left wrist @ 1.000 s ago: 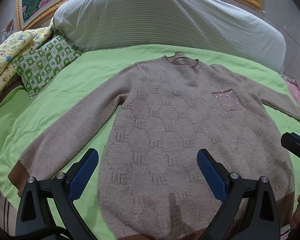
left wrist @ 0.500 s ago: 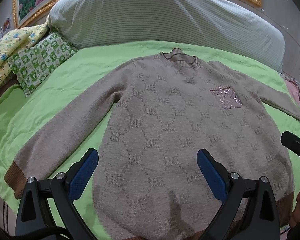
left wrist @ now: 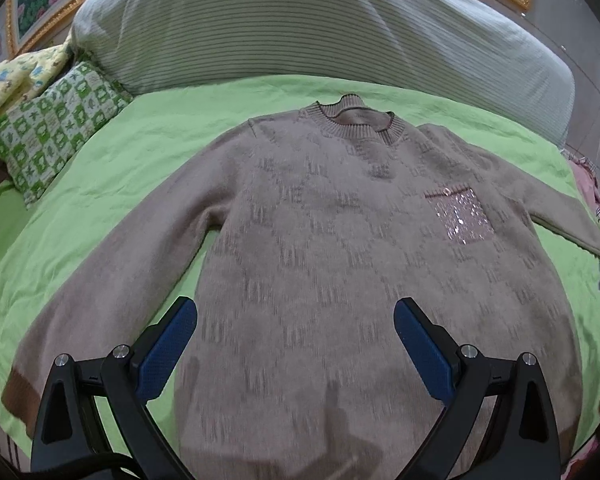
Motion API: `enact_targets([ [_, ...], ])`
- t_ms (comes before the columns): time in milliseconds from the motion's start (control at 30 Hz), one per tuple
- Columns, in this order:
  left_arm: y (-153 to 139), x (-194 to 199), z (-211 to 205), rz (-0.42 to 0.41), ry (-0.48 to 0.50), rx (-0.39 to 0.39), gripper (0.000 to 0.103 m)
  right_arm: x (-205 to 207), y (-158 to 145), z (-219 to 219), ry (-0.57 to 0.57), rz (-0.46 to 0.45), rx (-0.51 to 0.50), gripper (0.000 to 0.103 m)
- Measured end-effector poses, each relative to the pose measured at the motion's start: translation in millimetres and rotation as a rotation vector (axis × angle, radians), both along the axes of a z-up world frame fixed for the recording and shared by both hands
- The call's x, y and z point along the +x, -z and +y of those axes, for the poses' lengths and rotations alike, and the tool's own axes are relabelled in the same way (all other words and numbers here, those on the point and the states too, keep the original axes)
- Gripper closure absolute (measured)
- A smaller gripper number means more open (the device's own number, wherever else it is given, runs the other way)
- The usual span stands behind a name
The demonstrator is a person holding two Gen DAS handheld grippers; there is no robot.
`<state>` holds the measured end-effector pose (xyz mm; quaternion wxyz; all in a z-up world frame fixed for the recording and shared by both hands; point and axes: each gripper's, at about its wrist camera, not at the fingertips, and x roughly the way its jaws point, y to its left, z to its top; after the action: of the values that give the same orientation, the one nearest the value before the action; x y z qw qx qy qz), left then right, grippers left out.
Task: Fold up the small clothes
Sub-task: 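Grasp a brown sleeve cuff with the right gripper and fold it across the body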
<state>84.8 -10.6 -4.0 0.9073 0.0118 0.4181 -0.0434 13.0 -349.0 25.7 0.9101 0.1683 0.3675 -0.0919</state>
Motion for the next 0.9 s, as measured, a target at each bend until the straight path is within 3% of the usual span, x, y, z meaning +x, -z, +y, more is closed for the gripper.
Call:
enact_targets([
  [333, 3, 79, -9, 0.042, 0.003, -0.054, 0.004, 1, -3, -152, 0.331, -0.08, 0.117, 0.005],
  [500, 10, 113, -17, 0.046, -0.001, -0.034, 0.004, 4, 8, -218, 0.495, -0.079, 0.2, 0.011],
  [567, 16, 124, -17, 0.051, -0.008, -0.036, 0.004, 1, 18, -244, 0.571, -0.086, 0.269, 0.023],
  [633, 21, 133, -14, 0.06, -0.016, -0.029, 0.004, -2, 25, -262, 0.631, -0.11, 0.311, 0.041],
  [667, 25, 138, -13, 0.065, -0.026, -0.018, 0.004, -1, 25, -267, 0.643, -0.116, 0.304, 0.054],
  [700, 28, 144, -10, 0.067, -0.034, -0.014, 0.004, 4, 22, -271, 0.643, -0.123, 0.28, 0.077],
  [733, 30, 148, -8, 0.068, -0.039, -0.011, 0.004, 7, 18, -276, 0.637, -0.125, 0.267, 0.093],
  [800, 37, 157, -3, 0.078, -0.061, 0.015, 0.004, 9, 8, -289, 0.648, -0.154, 0.254, 0.095],
  [900, 51, 166, 6, 0.108, -0.092, 0.069, 0.004, 5, -31, -291, 0.717, -0.23, 0.117, 0.095],
])
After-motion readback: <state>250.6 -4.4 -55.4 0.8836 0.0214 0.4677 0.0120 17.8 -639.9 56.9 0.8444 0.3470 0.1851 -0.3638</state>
